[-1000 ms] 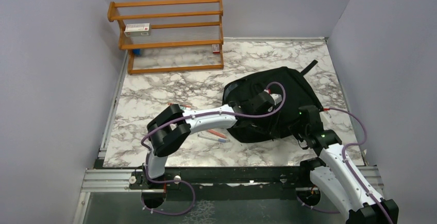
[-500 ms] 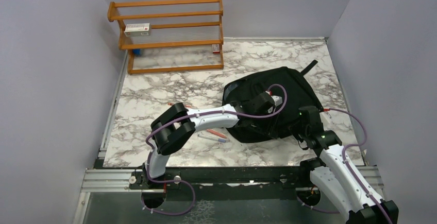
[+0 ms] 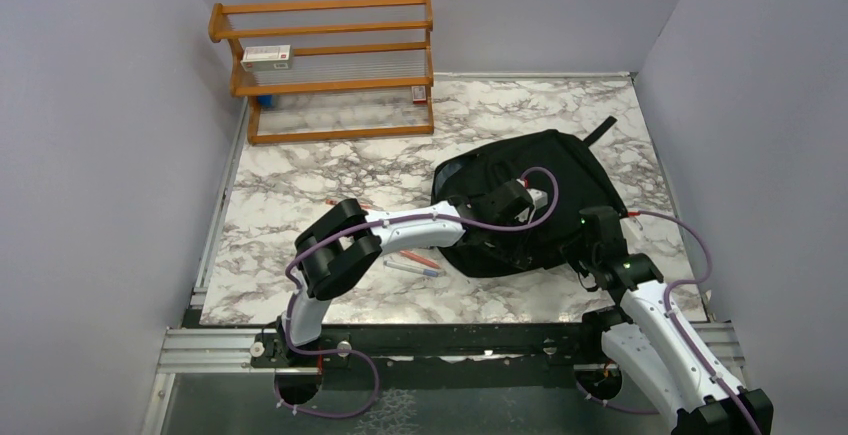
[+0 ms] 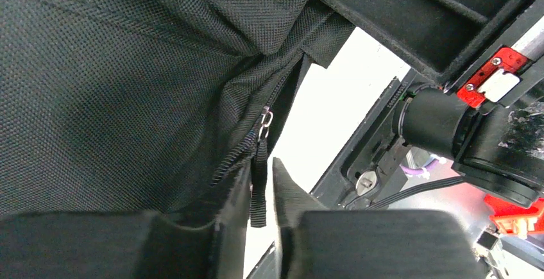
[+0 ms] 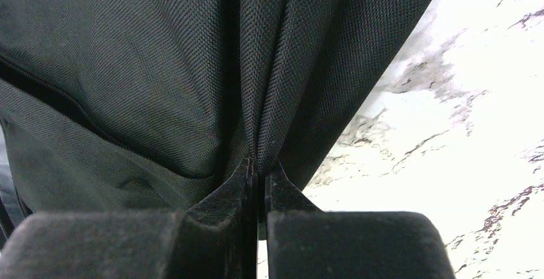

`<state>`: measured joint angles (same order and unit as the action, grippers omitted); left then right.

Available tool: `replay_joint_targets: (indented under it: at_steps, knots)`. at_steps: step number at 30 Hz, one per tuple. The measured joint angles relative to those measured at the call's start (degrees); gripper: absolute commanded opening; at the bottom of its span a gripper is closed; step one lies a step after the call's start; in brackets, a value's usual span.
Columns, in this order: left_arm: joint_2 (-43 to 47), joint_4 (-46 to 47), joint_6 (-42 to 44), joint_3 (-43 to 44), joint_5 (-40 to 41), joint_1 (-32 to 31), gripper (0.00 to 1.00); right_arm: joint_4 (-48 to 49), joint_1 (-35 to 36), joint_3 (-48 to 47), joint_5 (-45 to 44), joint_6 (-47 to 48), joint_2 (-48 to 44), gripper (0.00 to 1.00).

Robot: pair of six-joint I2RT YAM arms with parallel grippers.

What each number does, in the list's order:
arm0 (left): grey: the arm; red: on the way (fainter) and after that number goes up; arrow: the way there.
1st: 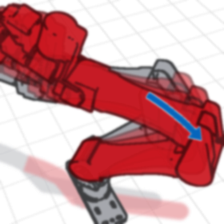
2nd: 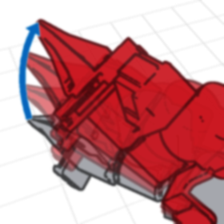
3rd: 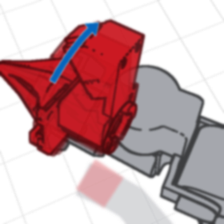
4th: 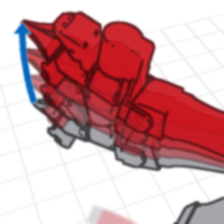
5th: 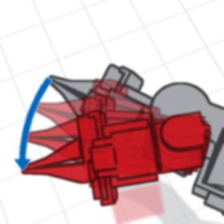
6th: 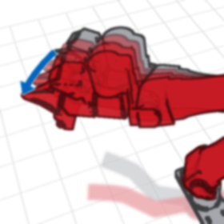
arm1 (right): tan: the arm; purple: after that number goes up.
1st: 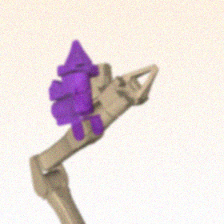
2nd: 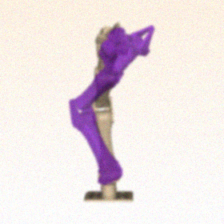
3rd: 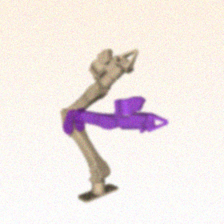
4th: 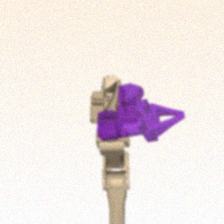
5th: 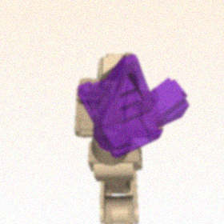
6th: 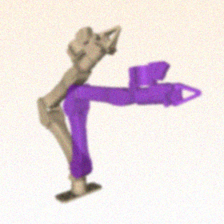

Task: Pack the student bag
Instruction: Zip the student bag at the center of the board.

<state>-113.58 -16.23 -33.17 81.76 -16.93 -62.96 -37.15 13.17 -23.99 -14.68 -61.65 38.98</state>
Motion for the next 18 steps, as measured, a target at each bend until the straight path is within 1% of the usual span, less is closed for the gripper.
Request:
replay_joint_targets:
  at_steps: [4,18]
  knots:
    - [-0.02,-0.28,0.74,0.00,0.02,0.00,0.00,0.00,0.00,0.02,0.00,0.00,0.00,0.01]
    - [0.00,-3.74,4.31,2.01,0.48,0.00,0.00,-0.04,0.00,0.07,-0.22,-0.07,0.00,0.01]
